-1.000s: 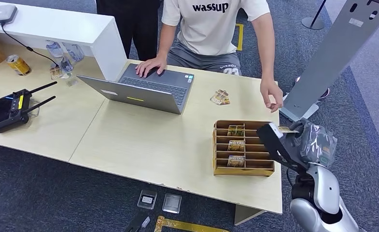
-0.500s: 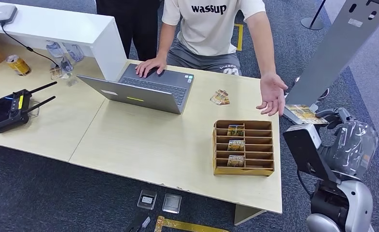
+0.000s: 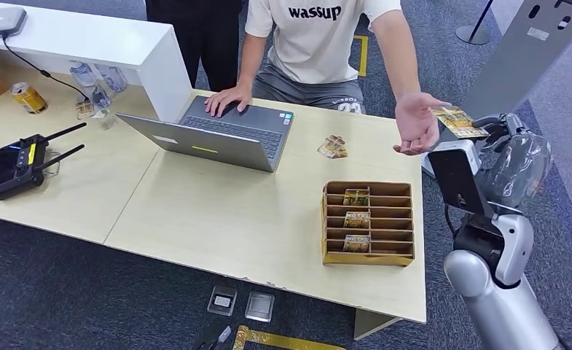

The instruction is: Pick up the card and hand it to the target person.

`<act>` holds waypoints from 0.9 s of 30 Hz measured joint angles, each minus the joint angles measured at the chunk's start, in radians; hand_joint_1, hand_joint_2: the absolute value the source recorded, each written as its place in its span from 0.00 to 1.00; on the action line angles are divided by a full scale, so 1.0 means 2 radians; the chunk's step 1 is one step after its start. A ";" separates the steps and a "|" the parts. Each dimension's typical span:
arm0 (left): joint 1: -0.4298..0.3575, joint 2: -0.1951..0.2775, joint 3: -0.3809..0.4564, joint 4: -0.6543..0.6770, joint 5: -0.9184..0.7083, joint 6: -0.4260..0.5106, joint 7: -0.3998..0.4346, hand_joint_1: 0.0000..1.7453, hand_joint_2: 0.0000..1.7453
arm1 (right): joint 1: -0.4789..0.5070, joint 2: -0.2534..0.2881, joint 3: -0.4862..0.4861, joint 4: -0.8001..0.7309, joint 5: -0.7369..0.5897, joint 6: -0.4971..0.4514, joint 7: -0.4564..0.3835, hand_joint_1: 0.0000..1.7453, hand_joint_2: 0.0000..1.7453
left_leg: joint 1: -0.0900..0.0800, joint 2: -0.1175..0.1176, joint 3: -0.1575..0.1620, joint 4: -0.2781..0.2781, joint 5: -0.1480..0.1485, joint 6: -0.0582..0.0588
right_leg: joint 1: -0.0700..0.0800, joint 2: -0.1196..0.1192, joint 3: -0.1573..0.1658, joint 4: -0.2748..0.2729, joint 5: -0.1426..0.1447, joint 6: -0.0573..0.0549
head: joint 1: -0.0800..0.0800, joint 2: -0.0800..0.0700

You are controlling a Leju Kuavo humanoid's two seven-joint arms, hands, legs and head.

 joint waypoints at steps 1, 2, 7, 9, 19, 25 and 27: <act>0.000 0.000 0.000 0.000 0.000 0.000 0.000 0.00 1.00 | -0.006 0.005 0.001 0.016 -0.003 -0.001 -0.004 0.86 1.00 | 0.000 0.000 0.000 0.000 0.000 0.000 | 0.000 0.000 0.000 0.000 0.000 0.000 | 0.000 0.000; 0.000 0.000 0.000 0.000 0.000 0.000 -0.001 0.00 1.00 | -0.012 0.009 0.003 0.032 -0.005 -0.002 -0.007 0.86 1.00 | 0.000 0.000 0.000 0.000 0.000 0.000 | 0.000 0.000 0.000 0.000 0.000 0.000 | 0.000 0.000; 0.000 0.000 0.000 0.000 0.000 -0.001 -0.004 0.00 1.00 | -0.030 0.028 0.012 0.097 -0.013 -0.003 -0.015 0.86 1.00 | 0.000 0.000 0.000 0.000 0.000 0.000 | 0.000 0.000 0.000 0.000 0.000 0.000 | 0.000 0.000; 0.000 0.000 0.000 0.000 0.000 -0.002 -0.005 0.00 1.00 | -0.033 0.033 0.014 0.117 -0.016 -0.003 -0.017 0.86 1.00 | 0.000 0.000 0.000 0.000 0.000 0.000 | 0.000 0.000 0.000 0.000 0.000 0.000 | 0.000 0.000; 0.000 0.000 -0.004 0.000 -0.009 0.003 -0.012 0.00 0.00 | -0.037 0.047 0.025 0.183 -0.034 -0.009 -0.022 0.00 1.00 | 0.000 0.000 0.000 0.000 0.000 0.000 | 0.000 0.000 0.000 0.000 0.000 0.000 | 0.000 0.000; 0.000 0.000 -0.004 0.000 -0.003 0.004 -0.015 0.00 0.00 | -0.038 0.053 0.032 0.197 -0.069 -0.011 -0.034 0.00 1.00 | 0.000 0.000 0.000 0.000 0.000 0.000 | 0.000 0.000 0.000 0.000 0.000 0.000 | 0.000 0.000; 0.000 0.000 -0.004 0.000 0.001 0.006 -0.015 0.00 0.00 | -0.036 0.054 0.034 0.199 -0.106 -0.004 -0.052 0.00 1.00 | 0.000 0.000 0.000 0.000 0.000 0.000 | 0.000 0.000 0.000 0.000 0.000 0.000 | 0.000 0.000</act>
